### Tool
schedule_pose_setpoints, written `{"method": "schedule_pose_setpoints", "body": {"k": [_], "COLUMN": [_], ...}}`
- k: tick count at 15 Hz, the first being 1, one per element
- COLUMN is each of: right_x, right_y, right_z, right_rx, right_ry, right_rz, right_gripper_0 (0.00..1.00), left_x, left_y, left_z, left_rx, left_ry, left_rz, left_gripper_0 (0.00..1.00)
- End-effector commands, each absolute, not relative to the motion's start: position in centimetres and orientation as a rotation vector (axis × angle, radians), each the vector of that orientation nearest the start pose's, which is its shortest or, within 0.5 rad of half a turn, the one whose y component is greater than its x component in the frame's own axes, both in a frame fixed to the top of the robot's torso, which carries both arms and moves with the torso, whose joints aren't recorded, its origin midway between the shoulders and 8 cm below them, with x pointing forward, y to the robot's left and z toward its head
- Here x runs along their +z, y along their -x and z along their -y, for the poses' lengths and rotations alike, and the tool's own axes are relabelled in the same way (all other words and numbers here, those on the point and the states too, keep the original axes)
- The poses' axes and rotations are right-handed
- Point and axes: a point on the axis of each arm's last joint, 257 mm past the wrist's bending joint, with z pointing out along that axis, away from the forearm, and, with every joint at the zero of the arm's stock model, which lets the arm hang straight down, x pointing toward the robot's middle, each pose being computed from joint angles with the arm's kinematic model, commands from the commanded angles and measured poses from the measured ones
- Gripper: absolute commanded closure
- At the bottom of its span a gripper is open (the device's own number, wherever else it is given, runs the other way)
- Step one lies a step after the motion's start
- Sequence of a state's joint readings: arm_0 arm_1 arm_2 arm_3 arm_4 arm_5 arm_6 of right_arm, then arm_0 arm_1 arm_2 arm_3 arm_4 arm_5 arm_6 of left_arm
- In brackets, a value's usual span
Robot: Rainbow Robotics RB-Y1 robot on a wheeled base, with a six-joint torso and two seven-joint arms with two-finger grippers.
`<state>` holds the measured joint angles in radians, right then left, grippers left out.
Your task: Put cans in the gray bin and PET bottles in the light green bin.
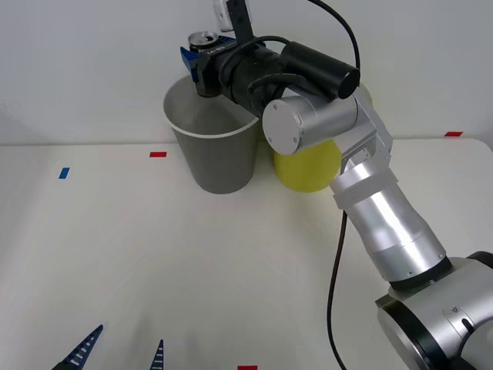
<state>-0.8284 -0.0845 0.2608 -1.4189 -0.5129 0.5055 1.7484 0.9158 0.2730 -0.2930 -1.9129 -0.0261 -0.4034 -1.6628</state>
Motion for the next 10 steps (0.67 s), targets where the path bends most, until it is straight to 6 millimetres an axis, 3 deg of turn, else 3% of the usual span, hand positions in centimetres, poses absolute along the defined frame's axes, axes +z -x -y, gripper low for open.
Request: {"method": "schedule_pose_setpoints", "body": {"k": [1, 2, 5, 8, 10], "right_x": [2.3, 2.5, 6.1, 8.6, 8.6], "right_y": [-61.7, -61.5, -59.3, -55.4, -54.5], "right_z": [-8.2, -8.4, -8.5, -5.8, -3.9], "right_rx": [0.462, 0.473, 0.507, 0.488, 0.516], "right_ry": [0.566, 0.567, 0.602, 0.679, 0.658], "right_rz": [-1.443, -1.438, -1.381, -1.416, -1.379], "right_gripper_0": [0.00, 0.00, 0.00, 0.00, 0.00], "left_x": [-32.4, -32.4, -32.4, -32.4, -32.4], "left_y": [-24.7, -24.7, -24.7, -24.7, -24.7], "left_z": [-21.6, -21.6, -21.6, -21.6, -21.6], "left_rx": [0.050, 0.050, 0.050, 0.050, 0.050], "left_ry": [-0.263, -0.263, -0.263, -0.263, -0.263], "left_rz": [-1.736, -1.736, -1.736, -1.736, -1.736], "left_gripper_0": [0.00, 0.00, 0.00, 0.00, 0.00]}}
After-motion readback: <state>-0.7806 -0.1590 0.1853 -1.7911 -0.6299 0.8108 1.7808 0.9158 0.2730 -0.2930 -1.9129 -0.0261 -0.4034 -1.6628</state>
